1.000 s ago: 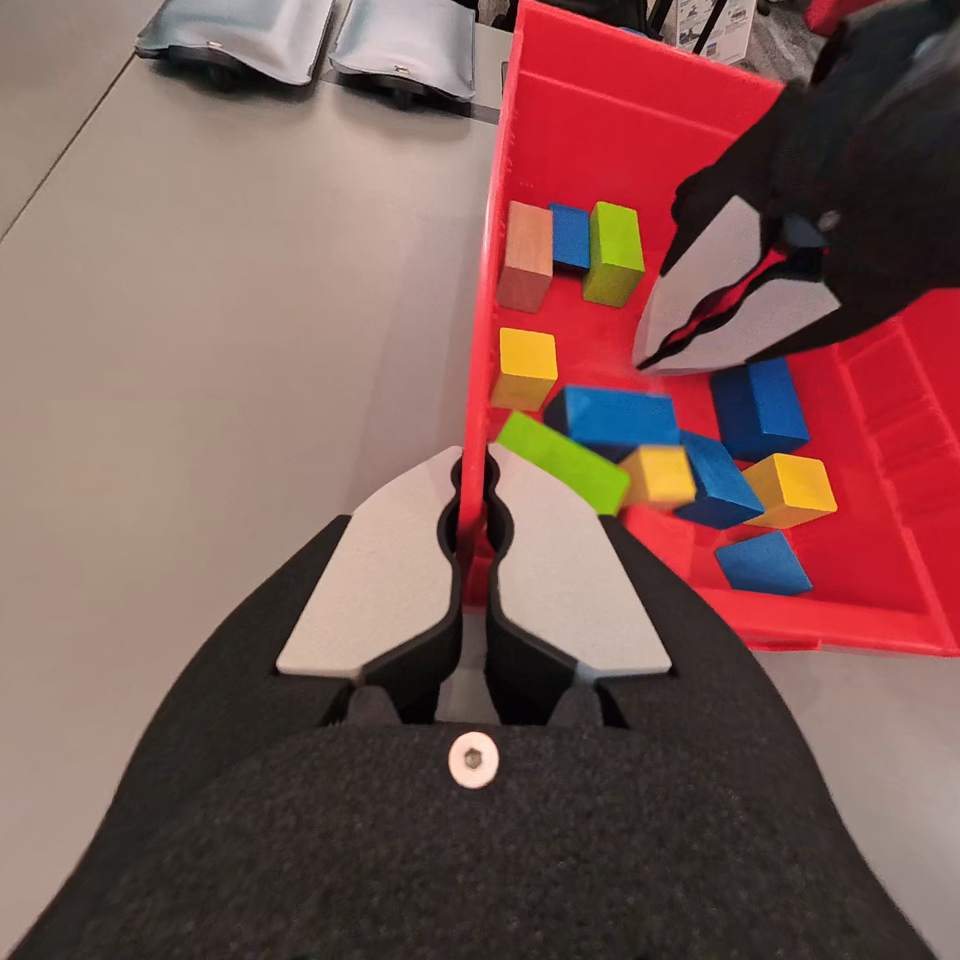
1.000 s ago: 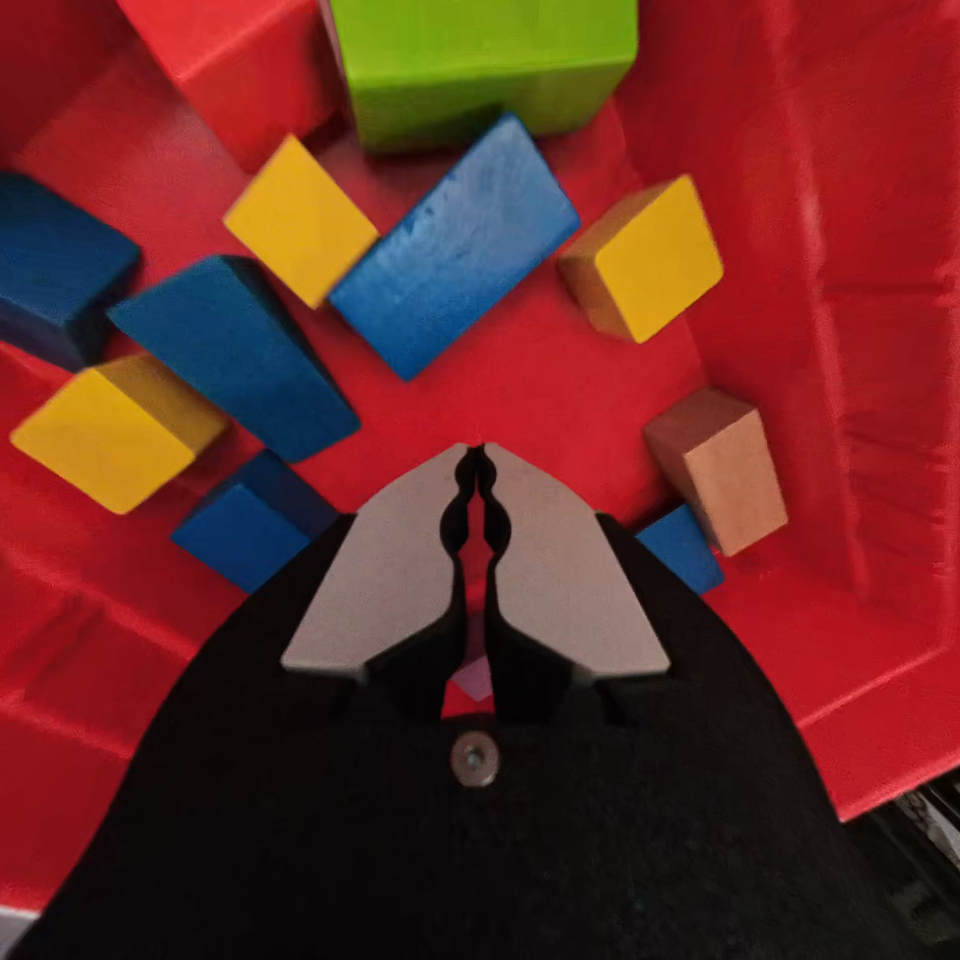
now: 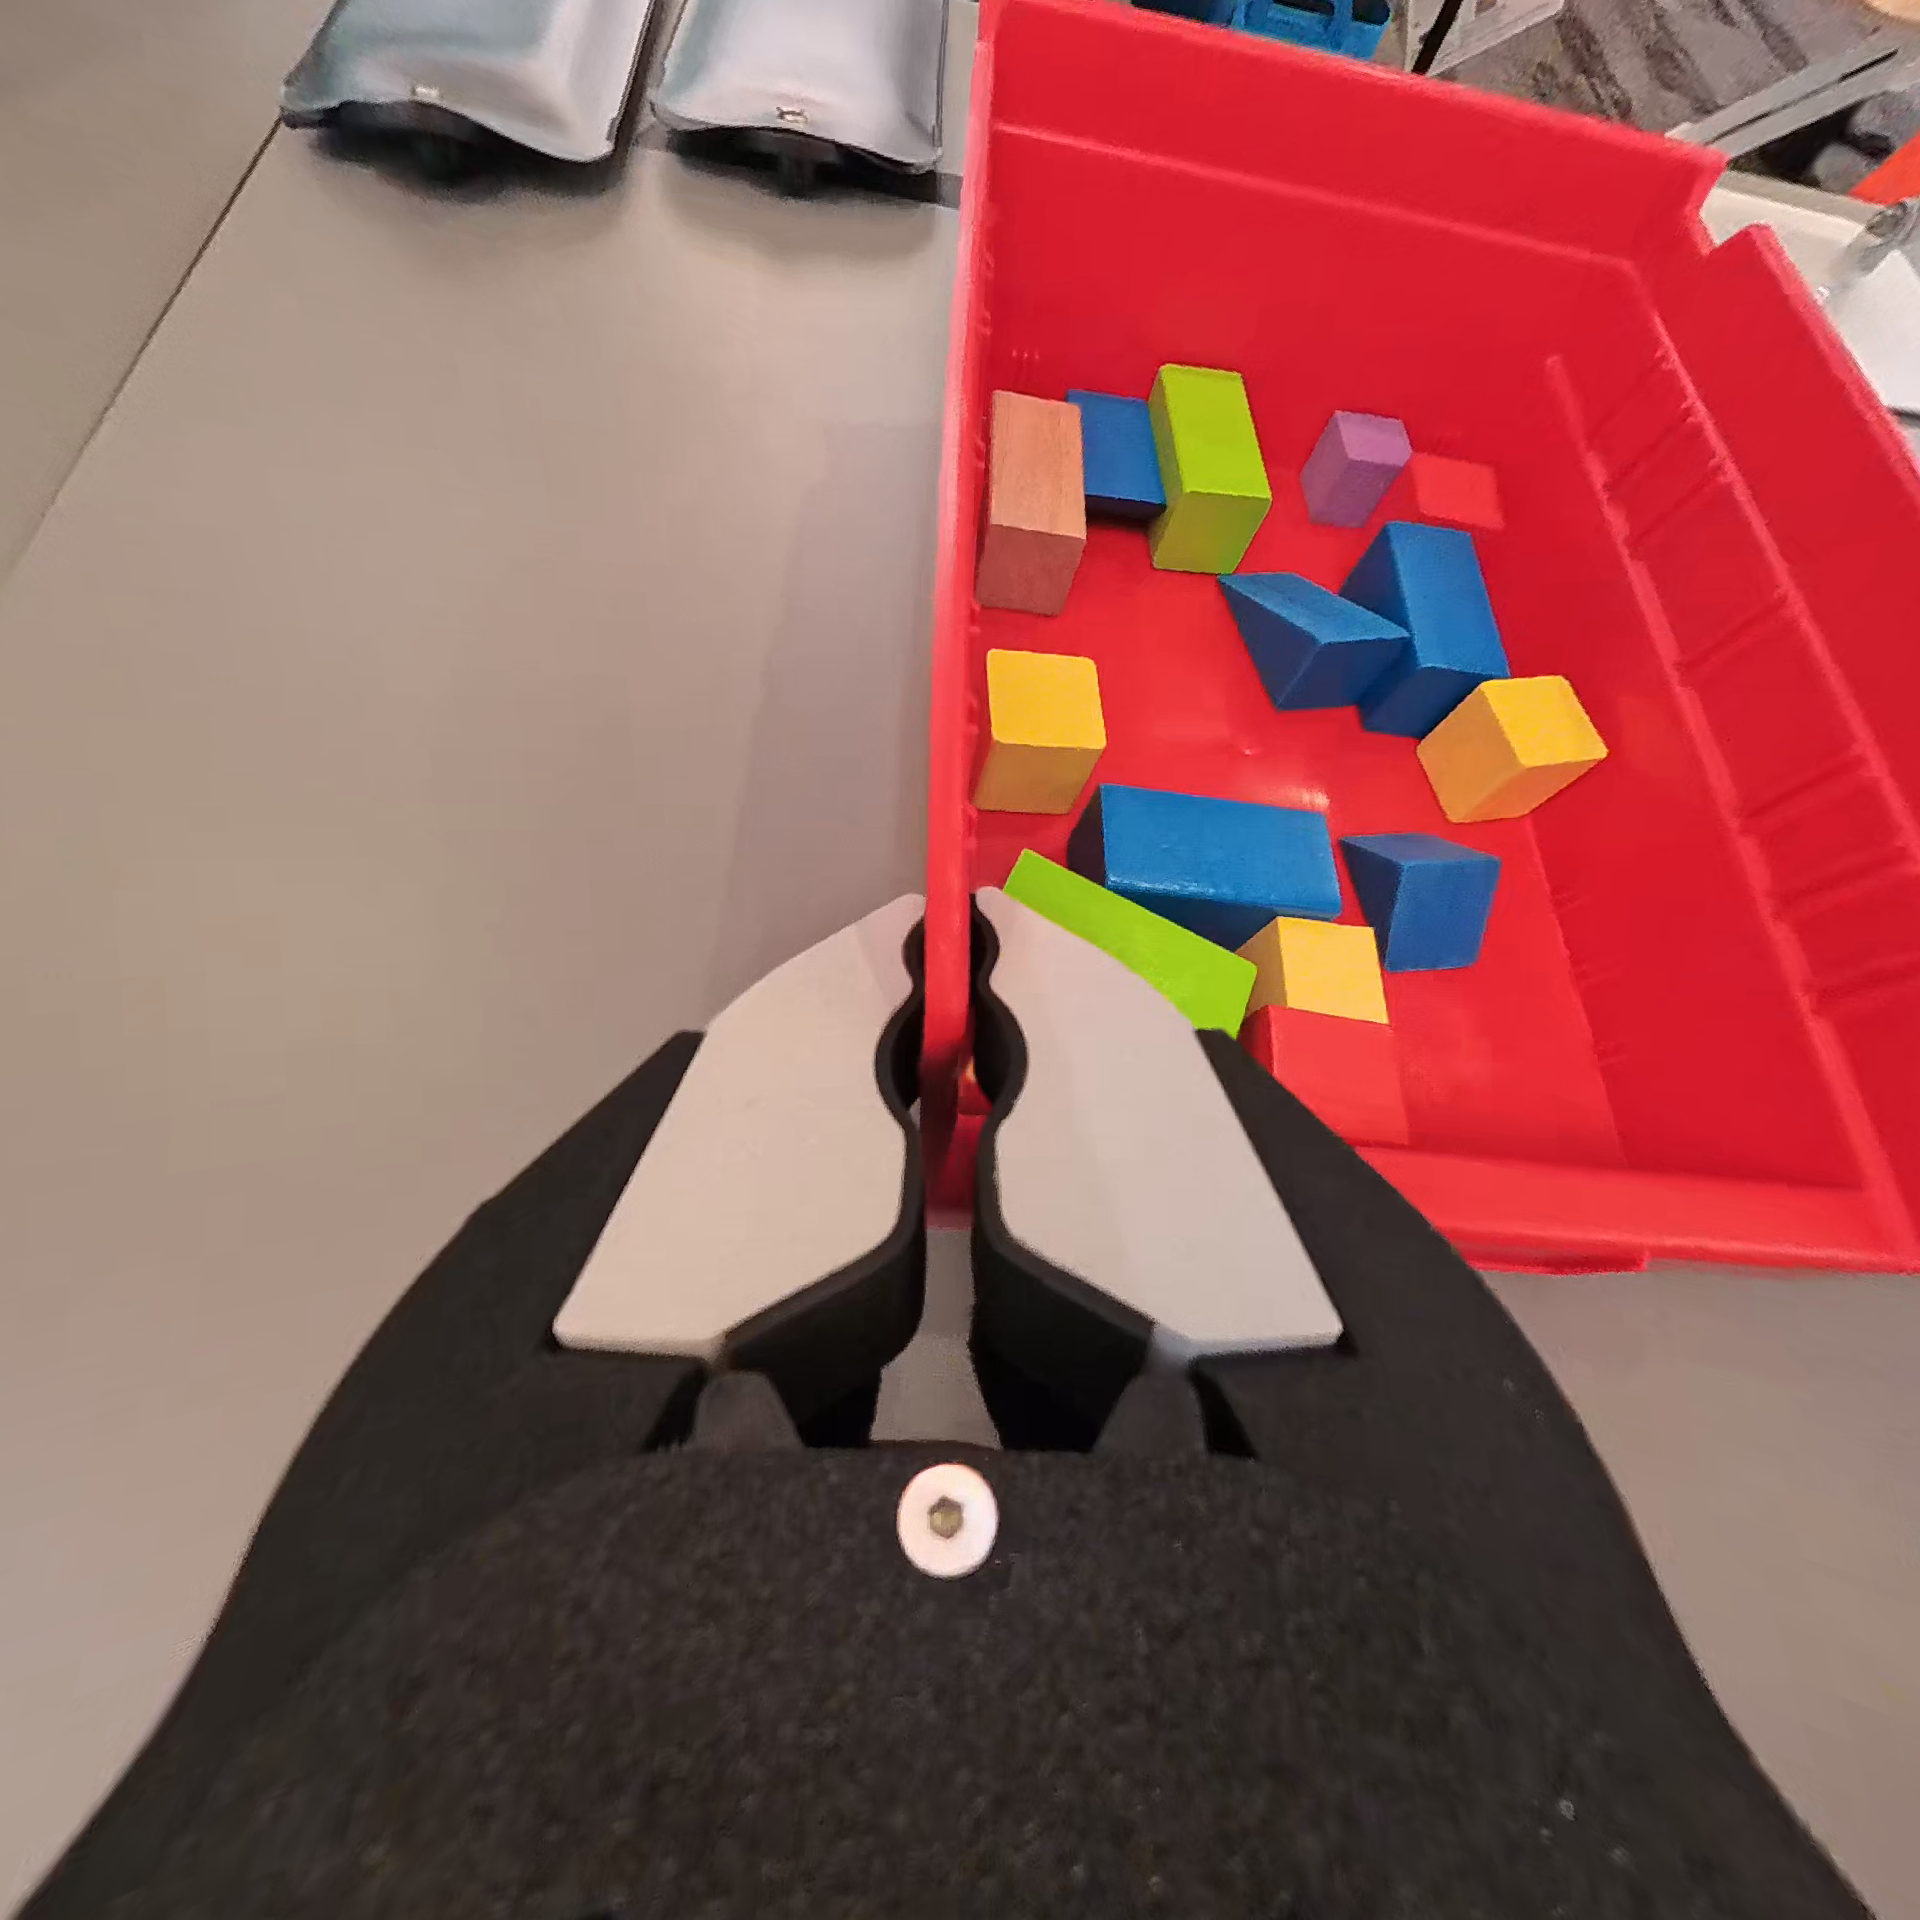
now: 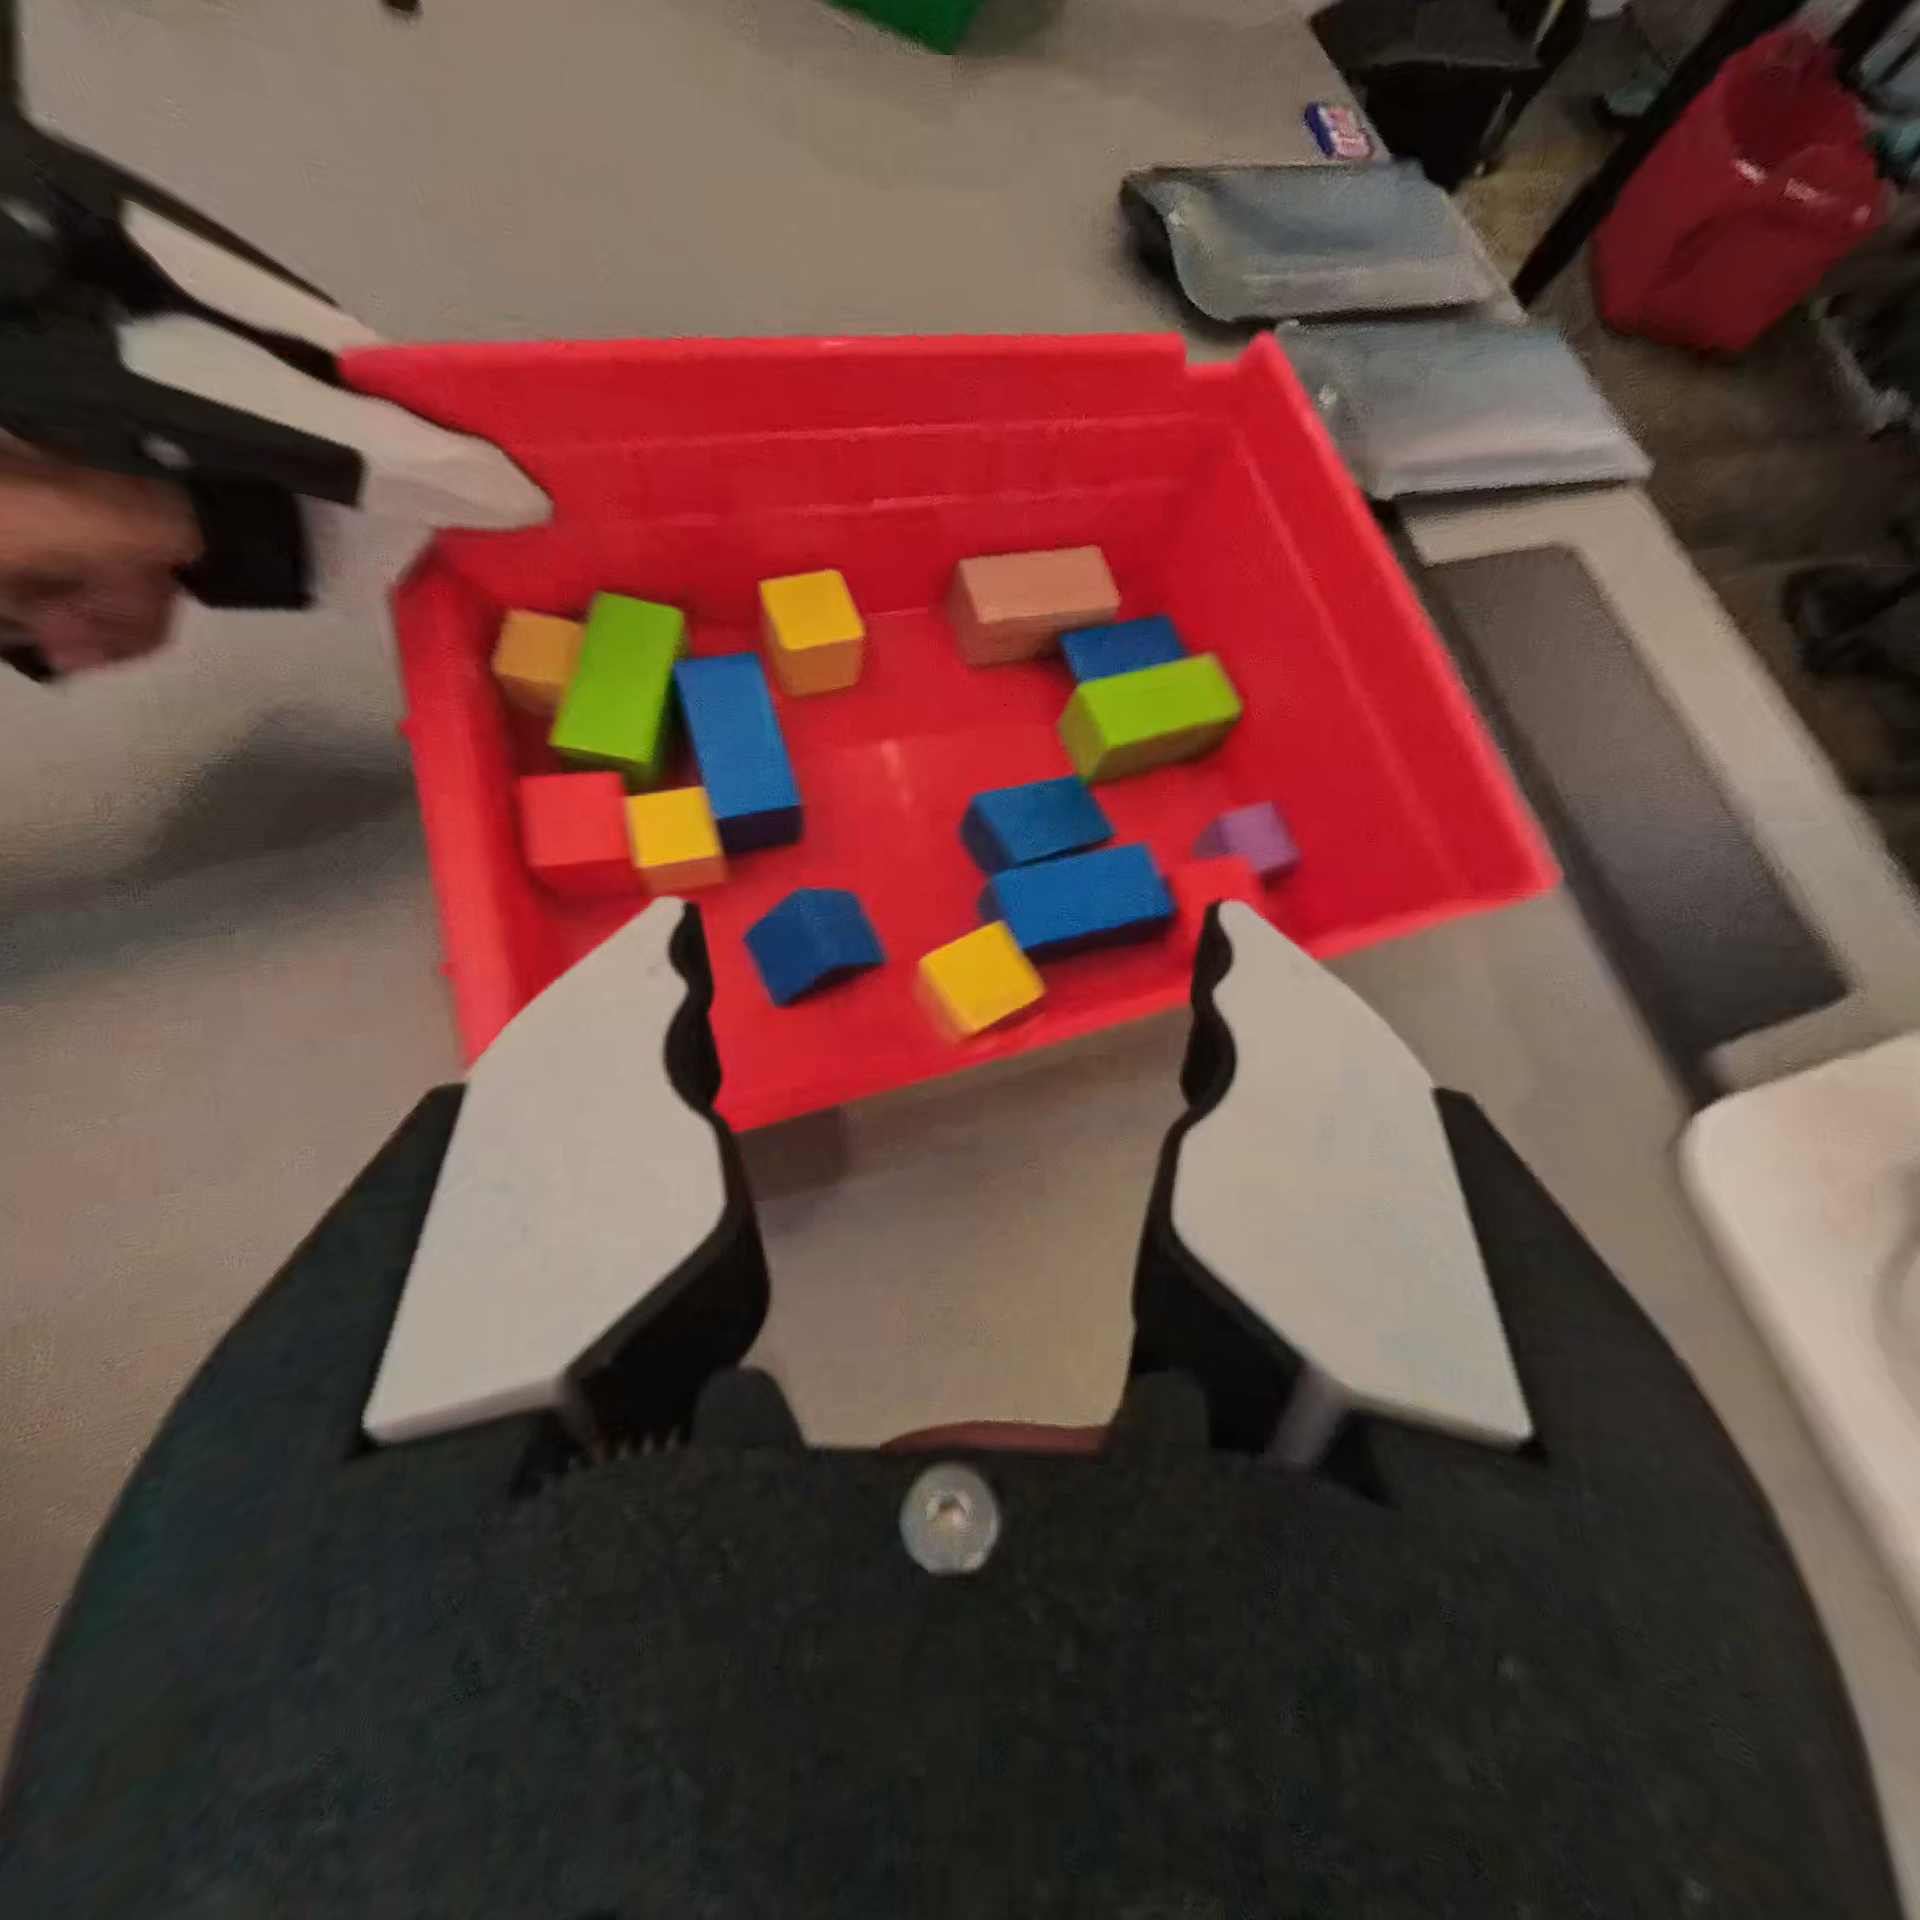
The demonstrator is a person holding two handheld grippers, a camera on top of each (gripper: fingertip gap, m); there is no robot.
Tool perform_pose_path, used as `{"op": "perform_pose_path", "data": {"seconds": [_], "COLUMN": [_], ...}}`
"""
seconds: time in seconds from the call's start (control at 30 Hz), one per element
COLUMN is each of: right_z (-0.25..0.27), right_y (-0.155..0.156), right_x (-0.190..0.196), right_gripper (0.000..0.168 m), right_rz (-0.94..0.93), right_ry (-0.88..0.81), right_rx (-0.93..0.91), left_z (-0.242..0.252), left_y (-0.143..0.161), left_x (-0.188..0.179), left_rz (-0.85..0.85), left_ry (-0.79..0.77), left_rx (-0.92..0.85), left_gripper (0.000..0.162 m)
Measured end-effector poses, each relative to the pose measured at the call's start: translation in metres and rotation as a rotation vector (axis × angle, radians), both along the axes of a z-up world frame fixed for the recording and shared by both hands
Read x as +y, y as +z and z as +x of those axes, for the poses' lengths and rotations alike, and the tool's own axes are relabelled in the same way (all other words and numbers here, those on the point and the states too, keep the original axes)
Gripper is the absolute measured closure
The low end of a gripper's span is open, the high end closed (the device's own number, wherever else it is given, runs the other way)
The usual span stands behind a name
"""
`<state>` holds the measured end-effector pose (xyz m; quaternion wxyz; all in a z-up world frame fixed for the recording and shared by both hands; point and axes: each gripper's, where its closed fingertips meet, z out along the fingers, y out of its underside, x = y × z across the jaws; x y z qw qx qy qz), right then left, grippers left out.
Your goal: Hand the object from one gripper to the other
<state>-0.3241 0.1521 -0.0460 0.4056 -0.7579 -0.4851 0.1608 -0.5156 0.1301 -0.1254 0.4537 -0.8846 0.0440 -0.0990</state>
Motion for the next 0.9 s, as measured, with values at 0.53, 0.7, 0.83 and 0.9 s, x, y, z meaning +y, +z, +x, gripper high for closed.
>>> {"op": "perform_pose_path", "data": {"seconds": [0.53, 0.7, 0.83, 0.9], "right_z": [0.126, 0.095, 0.092, 0.110], "right_y": [-0.049, -0.037, -0.030, -0.025], "right_x": [-0.026, -0.032, -0.039, -0.042], "right_gripper": [0.165, 0.164, 0.164, 0.165], "right_rz": [0.013, 0.077, 0.120, 0.143], "right_ry": [-0.818, -0.764, -0.755, -0.800], "right_rx": [0.277, 0.332, 0.252, 0.221], "left_z": [0.123, 0.096, 0.090, 0.106], "left_y": [0.039, 0.067, 0.048, 0.038], "left_x": [-0.015, -0.024, -0.030, -0.031], "left_rz": [0.100, 0.172, 0.140, 0.139], "left_ry": [0.001, 0.072, 0.059, 0.046], "left_rx": [0.157, 0.241, 0.162, 0.131], "left_gripper": [0.159, 0.160, 0.159, 0.159]}}
